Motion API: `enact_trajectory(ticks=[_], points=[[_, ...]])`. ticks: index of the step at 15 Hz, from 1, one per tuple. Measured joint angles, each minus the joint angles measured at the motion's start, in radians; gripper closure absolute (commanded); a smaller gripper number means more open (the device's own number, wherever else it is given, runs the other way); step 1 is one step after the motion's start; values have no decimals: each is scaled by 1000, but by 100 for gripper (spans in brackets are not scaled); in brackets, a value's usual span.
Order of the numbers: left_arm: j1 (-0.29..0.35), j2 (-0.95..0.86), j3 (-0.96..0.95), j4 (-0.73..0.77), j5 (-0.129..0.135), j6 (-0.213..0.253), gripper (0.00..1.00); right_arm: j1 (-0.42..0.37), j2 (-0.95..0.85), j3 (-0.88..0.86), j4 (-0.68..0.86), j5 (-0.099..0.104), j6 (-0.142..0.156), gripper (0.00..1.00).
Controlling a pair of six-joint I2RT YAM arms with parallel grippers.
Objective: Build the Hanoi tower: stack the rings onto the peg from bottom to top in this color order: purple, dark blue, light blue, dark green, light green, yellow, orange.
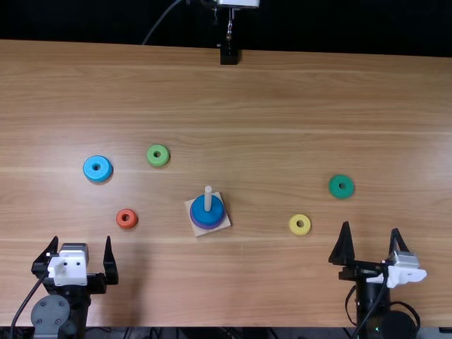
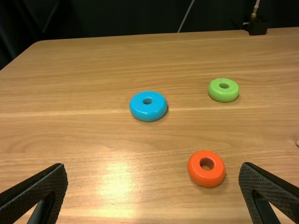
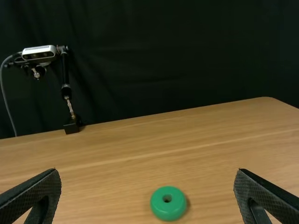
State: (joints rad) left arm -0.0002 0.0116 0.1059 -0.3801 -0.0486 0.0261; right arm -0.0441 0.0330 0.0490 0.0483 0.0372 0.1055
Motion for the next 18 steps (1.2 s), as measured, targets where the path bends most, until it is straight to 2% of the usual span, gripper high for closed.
enact_trajectory(ticks=[4, 9, 18], points=[[0, 0, 0, 0, 0, 1, 0, 0, -15, -5, -183, -8, 1, 0], [0, 0, 0, 0, 0, 0, 0, -5, -20, 5, -228, -19, 1, 0], [0, 0, 0, 0, 0, 0, 0, -5, -20, 29, -300, -19, -4, 0]])
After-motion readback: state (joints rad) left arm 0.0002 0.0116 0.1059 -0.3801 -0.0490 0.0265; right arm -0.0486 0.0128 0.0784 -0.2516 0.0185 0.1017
